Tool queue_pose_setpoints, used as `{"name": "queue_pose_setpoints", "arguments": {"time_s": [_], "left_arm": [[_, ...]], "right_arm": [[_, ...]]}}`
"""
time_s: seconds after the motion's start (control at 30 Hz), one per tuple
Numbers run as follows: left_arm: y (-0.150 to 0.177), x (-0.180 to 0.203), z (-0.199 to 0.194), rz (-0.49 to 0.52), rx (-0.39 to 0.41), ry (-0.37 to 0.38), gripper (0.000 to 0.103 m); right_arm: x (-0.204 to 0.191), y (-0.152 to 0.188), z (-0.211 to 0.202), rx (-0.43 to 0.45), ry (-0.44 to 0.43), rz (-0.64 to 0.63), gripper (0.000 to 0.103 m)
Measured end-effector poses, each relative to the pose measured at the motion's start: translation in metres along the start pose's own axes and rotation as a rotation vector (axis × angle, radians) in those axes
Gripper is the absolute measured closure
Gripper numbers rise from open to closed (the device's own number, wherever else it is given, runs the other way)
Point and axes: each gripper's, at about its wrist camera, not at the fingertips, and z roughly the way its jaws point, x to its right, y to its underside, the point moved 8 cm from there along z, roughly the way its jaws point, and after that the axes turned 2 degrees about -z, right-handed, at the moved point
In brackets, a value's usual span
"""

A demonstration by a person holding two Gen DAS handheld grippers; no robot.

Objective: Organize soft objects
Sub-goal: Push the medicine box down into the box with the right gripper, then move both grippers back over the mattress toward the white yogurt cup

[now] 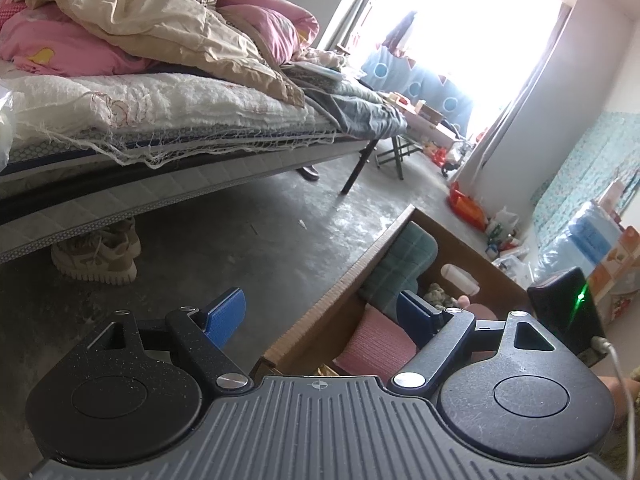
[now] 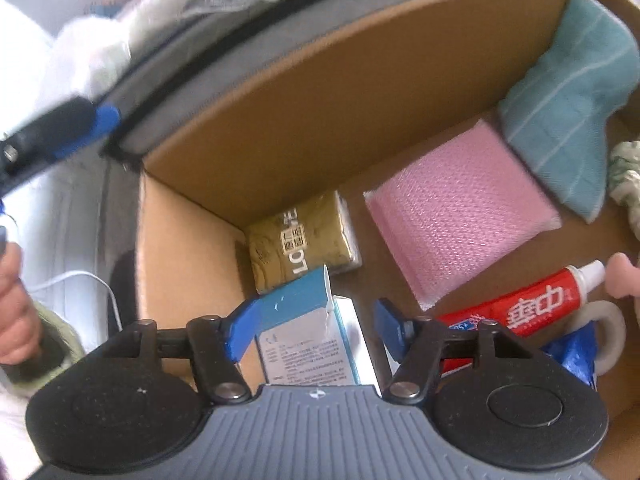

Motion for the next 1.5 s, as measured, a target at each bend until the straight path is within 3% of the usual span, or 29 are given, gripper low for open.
{"name": "queue_pose_setpoints", "arguments": {"time_s": [0.13,0.27,0.47,0.6,0.73,0.87,1.03,1.13,1.27,1.5], "left_arm": [[0.001,0.002,-0.001,0.002,-0.002,0.002,0.020],[0.001,0.006,-0.004,0.013,-0.001,0.002,0.019],[0.002,0.019,-0.013,0.040,0.004,0.014,0.019],[0.004,0.036,-0.022,0.077,0.008,0.038,0.015],[0.014,0.067,-0.031,0.155,-0.003,0.085,0.007],[0.029,0.108,-0.039,0.257,-0.019,0.136,0.002],[0.056,0.169,-0.044,0.386,-0.065,0.222,0.000],[0.076,0.206,-0.046,0.456,-0.092,0.267,0.000],[0.108,0.265,-0.048,0.546,-0.127,0.353,0.000],[0.174,0.368,-0.031,0.629,-0.273,0.491,0.000]], "right_arm": [[0.001,0.011,0.007,-0.048,-0.065,0.065,0.032],[0.000,0.016,0.009,-0.054,-0.061,0.093,0.031],[-0.003,0.023,-0.050,0.152,-0.047,0.126,0.028],[-0.011,0.051,-0.107,0.359,-0.017,0.163,0.016],[-0.023,0.103,-0.166,0.582,0.080,0.205,0.005],[-0.036,0.170,-0.209,0.781,0.190,0.272,0.002],[-0.035,0.258,-0.254,0.992,0.425,0.394,0.000],[-0.025,0.300,-0.267,1.087,0.534,0.480,0.000],[-0.007,0.345,-0.271,1.187,0.604,0.605,0.000],[0.046,0.412,-0.266,1.263,0.779,0.808,0.001]]}}
